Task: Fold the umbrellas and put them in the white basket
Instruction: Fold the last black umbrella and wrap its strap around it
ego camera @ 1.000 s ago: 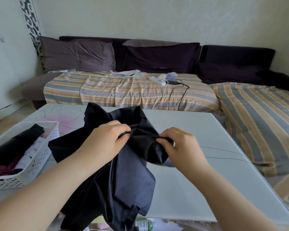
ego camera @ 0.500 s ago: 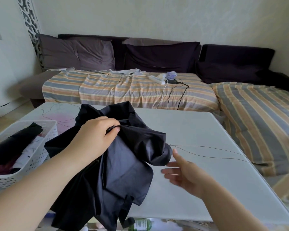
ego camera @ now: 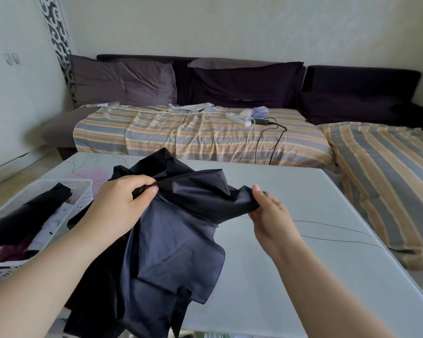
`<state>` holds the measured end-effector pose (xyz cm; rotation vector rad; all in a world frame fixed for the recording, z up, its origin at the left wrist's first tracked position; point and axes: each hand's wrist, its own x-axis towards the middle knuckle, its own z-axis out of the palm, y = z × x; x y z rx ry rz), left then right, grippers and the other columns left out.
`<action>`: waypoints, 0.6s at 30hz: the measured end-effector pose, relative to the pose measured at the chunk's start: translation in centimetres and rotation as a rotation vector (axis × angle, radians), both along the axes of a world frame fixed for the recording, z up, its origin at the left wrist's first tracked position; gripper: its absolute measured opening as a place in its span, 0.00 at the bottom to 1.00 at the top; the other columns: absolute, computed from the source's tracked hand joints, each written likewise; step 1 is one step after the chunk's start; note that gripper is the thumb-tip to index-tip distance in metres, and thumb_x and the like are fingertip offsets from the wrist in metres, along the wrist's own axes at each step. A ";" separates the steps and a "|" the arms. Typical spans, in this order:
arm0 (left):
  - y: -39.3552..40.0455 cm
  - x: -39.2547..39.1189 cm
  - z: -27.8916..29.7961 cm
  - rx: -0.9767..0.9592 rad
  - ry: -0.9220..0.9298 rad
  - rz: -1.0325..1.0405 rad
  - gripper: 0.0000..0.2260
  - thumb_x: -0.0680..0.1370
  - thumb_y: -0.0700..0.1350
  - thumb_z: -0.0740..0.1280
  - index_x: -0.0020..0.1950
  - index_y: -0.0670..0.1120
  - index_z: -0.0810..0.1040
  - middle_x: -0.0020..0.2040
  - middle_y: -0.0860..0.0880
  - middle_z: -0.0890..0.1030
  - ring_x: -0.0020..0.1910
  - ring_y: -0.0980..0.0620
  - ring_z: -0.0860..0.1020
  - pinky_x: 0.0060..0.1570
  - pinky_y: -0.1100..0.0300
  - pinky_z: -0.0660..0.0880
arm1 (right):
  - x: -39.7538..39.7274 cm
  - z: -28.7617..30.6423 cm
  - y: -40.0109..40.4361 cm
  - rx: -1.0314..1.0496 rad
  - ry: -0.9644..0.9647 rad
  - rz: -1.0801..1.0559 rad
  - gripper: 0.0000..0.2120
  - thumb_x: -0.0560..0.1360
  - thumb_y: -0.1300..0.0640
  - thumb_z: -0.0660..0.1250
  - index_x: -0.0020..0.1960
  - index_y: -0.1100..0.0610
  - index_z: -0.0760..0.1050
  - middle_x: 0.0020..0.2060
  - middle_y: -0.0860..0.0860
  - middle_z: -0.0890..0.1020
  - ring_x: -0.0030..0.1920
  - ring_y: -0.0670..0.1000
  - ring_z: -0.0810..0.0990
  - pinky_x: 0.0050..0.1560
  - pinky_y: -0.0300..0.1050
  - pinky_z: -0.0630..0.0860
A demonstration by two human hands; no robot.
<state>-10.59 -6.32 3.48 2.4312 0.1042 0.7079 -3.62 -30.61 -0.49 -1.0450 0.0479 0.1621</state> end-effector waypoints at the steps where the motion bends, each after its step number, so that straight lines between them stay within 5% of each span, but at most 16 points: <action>1: 0.4 0.1 -0.1 -0.023 0.004 0.012 0.09 0.77 0.44 0.67 0.56 0.45 0.82 0.48 0.52 0.79 0.37 0.62 0.73 0.38 0.80 0.65 | 0.5 -0.1 0.2 0.083 0.040 0.027 0.10 0.81 0.57 0.61 0.47 0.63 0.75 0.45 0.57 0.82 0.45 0.51 0.81 0.53 0.42 0.78; 3: 1.0 0.4 -0.2 -0.057 -0.001 0.028 0.07 0.77 0.45 0.67 0.52 0.49 0.82 0.48 0.54 0.81 0.36 0.57 0.76 0.37 0.80 0.66 | 1.0 0.0 0.7 0.224 0.096 0.125 0.17 0.82 0.55 0.56 0.55 0.66 0.77 0.53 0.60 0.82 0.50 0.54 0.83 0.50 0.45 0.81; 6: 1.3 0.9 -0.5 -0.085 -0.029 0.066 0.08 0.76 0.45 0.68 0.53 0.48 0.82 0.47 0.58 0.79 0.34 0.60 0.73 0.37 0.82 0.65 | 1.9 0.8 1.3 0.420 0.050 0.210 0.24 0.81 0.53 0.53 0.44 0.63 0.84 0.49 0.59 0.84 0.48 0.54 0.85 0.43 0.47 0.82; 9: 1.6 1.7 -0.9 -0.101 -0.060 0.061 0.09 0.75 0.45 0.70 0.53 0.46 0.83 0.46 0.59 0.79 0.36 0.66 0.75 0.38 0.83 0.64 | 3.2 1.4 2.1 0.514 -0.024 0.229 0.16 0.66 0.55 0.73 0.46 0.66 0.84 0.49 0.60 0.84 0.49 0.56 0.85 0.46 0.51 0.82; 12: 2.4 2.3 -1.5 -0.115 -0.081 0.041 0.09 0.74 0.45 0.71 0.52 0.46 0.83 0.46 0.59 0.79 0.41 0.75 0.74 0.42 0.84 0.62 | 4.5 0.9 2.7 0.566 -0.032 0.298 0.36 0.55 0.57 0.82 0.59 0.70 0.77 0.59 0.64 0.79 0.58 0.59 0.81 0.56 0.55 0.78; 14: 3.1 2.2 -1.8 -0.141 -0.068 0.049 0.09 0.74 0.46 0.70 0.53 0.47 0.83 0.47 0.60 0.80 0.43 0.68 0.76 0.43 0.82 0.64 | 4.3 1.3 2.9 0.506 -0.073 0.360 0.32 0.60 0.53 0.78 0.59 0.69 0.78 0.58 0.64 0.80 0.57 0.59 0.81 0.52 0.53 0.80; 17: 3.4 1.9 -2.0 -0.146 -0.026 0.040 0.09 0.74 0.48 0.70 0.53 0.50 0.83 0.46 0.66 0.79 0.42 0.46 0.81 0.39 0.79 0.69 | 4.0 2.8 3.2 0.377 -0.137 0.312 0.13 0.65 0.55 0.74 0.43 0.64 0.84 0.43 0.59 0.85 0.44 0.55 0.85 0.43 0.46 0.82; 18: 3.4 1.9 -2.1 -0.150 -0.026 0.033 0.08 0.74 0.48 0.70 0.52 0.50 0.83 0.45 0.67 0.78 0.43 0.46 0.81 0.39 0.79 0.69 | 4.2 3.0 3.4 0.365 -0.111 0.235 0.09 0.70 0.58 0.69 0.39 0.63 0.84 0.40 0.58 0.85 0.41 0.53 0.85 0.41 0.45 0.82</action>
